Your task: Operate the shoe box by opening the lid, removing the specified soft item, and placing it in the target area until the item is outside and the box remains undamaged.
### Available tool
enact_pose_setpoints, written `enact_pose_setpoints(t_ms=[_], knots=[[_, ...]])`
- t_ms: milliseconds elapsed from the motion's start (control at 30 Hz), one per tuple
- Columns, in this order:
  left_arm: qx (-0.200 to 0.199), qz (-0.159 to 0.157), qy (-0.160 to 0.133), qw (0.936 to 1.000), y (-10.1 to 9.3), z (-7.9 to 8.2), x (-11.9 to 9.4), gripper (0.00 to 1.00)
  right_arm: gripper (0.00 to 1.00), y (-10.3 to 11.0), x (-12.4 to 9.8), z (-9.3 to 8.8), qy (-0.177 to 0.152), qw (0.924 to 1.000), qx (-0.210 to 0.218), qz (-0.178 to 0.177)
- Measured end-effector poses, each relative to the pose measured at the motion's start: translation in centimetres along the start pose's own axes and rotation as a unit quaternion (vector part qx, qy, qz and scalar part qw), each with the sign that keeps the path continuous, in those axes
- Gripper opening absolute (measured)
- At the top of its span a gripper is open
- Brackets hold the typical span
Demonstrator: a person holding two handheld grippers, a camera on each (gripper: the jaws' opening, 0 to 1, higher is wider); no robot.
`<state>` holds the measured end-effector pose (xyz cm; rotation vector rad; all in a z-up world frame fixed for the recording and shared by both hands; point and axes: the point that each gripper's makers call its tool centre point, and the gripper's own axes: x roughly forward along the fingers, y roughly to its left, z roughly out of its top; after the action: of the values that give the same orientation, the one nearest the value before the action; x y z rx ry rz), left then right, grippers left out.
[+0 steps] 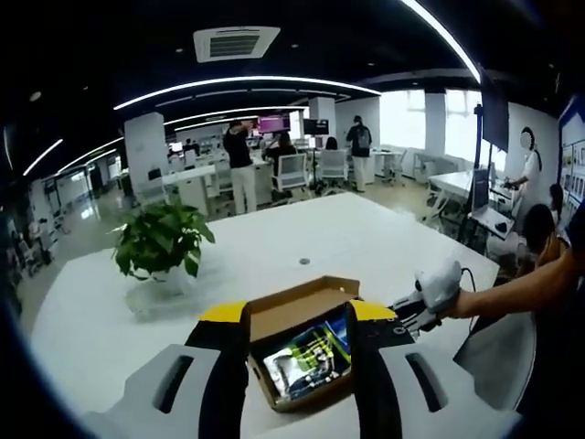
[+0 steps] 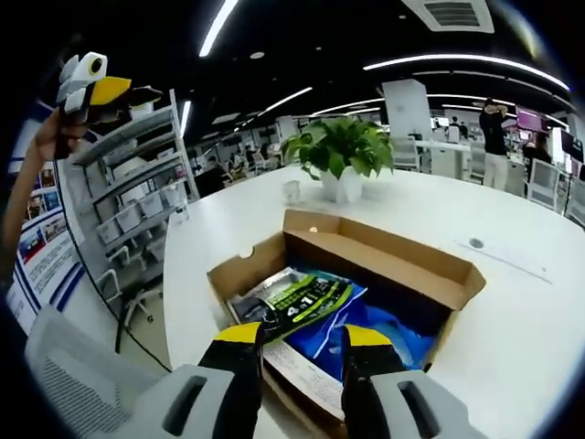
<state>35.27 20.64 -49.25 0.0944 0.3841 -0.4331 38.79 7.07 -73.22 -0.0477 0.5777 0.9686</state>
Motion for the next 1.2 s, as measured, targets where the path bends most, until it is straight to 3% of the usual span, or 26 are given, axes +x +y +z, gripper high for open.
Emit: enact_pose_setpoints(t_ms=[133, 433, 1000, 1200], knots=[[-0.002, 0.001, -0.006, 1.0, 0.6, 0.4, 0.4, 0.42, 0.28, 0.4, 1.1, -0.5, 0.01, 0.9998, 0.007, 0.013], [0.019, 0.012, 0.041, 0.9989, 1.6, -1.9, 1.8, 0.39, 0.23, 1.3, 3.3, -1.5, 0.029, 0.9986, 0.028, 0.033], [-0.013, 0.011, 0.073, 0.9972, 1.8, -7.9, 3.0, 0.32, 0.16, 0.8, 6.0, -3.0, 0.062, 0.9951, 0.073, 0.024], [-0.023, 0.007, 0.087, 0.9959, 1.3, -10.5, 3.8, 0.28, 0.03, 0.3, 6.2, -3.0, 0.062, 0.9953, 0.073, 0.009]])
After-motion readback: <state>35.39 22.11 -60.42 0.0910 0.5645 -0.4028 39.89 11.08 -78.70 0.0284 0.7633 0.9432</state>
